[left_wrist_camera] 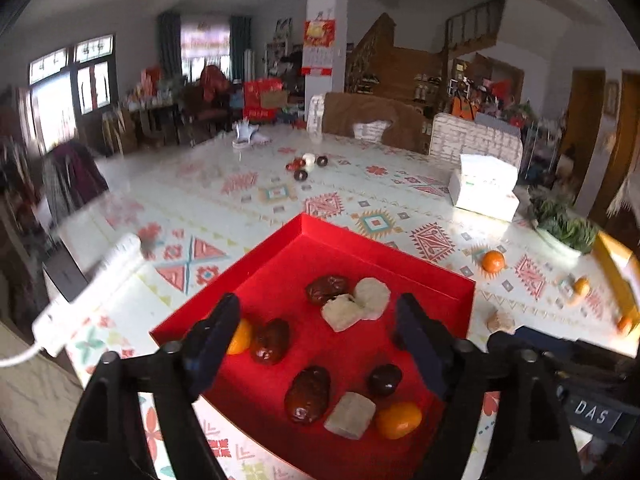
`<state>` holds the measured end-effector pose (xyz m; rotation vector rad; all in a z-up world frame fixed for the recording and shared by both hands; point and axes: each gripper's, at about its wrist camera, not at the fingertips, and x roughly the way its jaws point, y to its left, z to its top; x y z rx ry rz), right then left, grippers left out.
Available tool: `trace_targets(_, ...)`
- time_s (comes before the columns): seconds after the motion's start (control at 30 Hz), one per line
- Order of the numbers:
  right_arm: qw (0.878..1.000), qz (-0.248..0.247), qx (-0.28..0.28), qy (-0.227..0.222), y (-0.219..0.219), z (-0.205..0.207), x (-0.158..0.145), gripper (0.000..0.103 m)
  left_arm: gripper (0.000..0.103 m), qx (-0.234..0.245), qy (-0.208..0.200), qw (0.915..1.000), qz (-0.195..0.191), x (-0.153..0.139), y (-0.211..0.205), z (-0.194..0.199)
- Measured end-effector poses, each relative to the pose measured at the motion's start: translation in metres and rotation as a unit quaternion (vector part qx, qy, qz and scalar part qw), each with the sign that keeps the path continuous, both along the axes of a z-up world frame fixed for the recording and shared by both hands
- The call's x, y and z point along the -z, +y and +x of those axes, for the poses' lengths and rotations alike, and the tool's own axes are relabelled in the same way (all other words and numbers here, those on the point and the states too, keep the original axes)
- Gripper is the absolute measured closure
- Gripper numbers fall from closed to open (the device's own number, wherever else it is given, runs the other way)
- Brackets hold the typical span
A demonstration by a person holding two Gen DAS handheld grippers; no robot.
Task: Organize fruits
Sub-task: 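Move both tools back toward the remaining tangerines and cake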
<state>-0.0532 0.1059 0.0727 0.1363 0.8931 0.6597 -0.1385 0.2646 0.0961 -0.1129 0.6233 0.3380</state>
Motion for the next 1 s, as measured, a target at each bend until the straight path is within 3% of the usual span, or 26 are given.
trace_targets(0.3,0.998,-0.016,0.053,-0.013,-0.064,-0.004,-0.001,0.051,0.018,0.061,0.020,0.9973,0.036,-0.007,-0.065,0.002)
trace_targets(0.53,0.995,-0.019,0.097,-0.018,-0.125,-0.006,-0.001,0.045,0.018,0.095,0.040,0.9928,0.062,-0.004,-0.114,0.006)
trace_targets(1.0,0.984,-0.014,0.178,-0.009,-0.223,-0.007,0.005,0.045,0.018,0.124,0.062,0.9885,0.059,0.004,-0.154,0.016)
